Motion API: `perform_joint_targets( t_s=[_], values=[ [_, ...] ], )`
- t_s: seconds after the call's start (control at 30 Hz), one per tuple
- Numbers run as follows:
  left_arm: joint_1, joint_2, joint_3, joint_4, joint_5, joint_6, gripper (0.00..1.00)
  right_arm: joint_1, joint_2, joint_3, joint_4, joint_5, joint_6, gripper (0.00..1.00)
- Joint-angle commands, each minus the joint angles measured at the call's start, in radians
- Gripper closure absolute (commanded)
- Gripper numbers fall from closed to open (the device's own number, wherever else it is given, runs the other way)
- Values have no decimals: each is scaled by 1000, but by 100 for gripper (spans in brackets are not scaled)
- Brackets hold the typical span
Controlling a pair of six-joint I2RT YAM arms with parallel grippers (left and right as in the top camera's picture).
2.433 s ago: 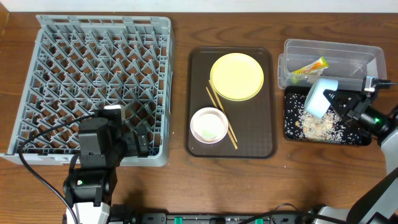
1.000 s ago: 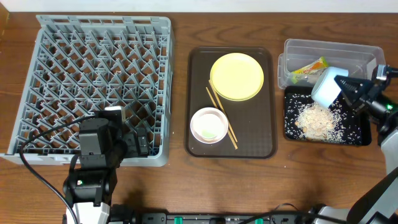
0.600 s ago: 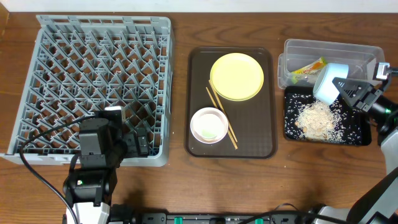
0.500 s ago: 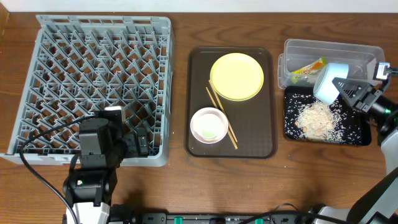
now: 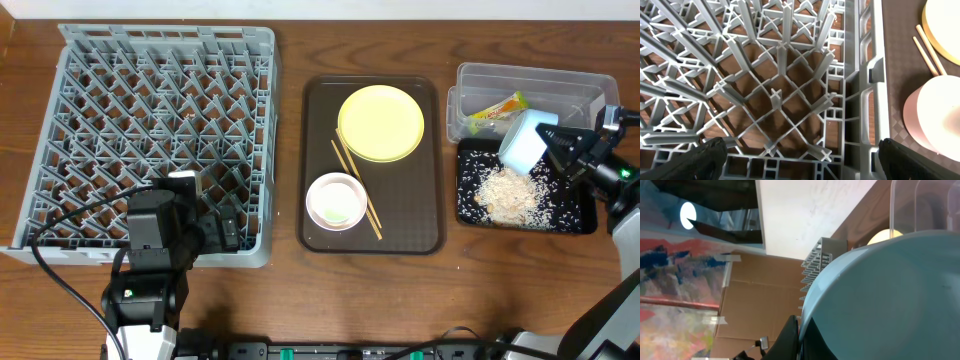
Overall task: Sort waste into correct bins and load items into the dishwasher
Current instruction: 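Tilt the bowl to pour the rice onto the black tray, then carry the emptied bowl back and set it on the yellow plate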
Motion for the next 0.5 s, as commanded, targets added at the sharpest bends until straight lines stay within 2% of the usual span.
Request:
perform_joint_targets(
  t_s=[0.0,0.2,0.37,0.47],
  values=[
    [-4,-2,25,0,-2,-10,1,-7,1,2,3,-9,0,99],
    [-4,-2,25,0,-2,-10,1,47,1,2,3,-24,-18,99],
    [-4,-2,25,0,-2,-10,1,130,0,2,10,-9,24,99],
    [-4,-2,25,0,-2,-10,1,198,0,2,129,8,106,99]
  ],
)
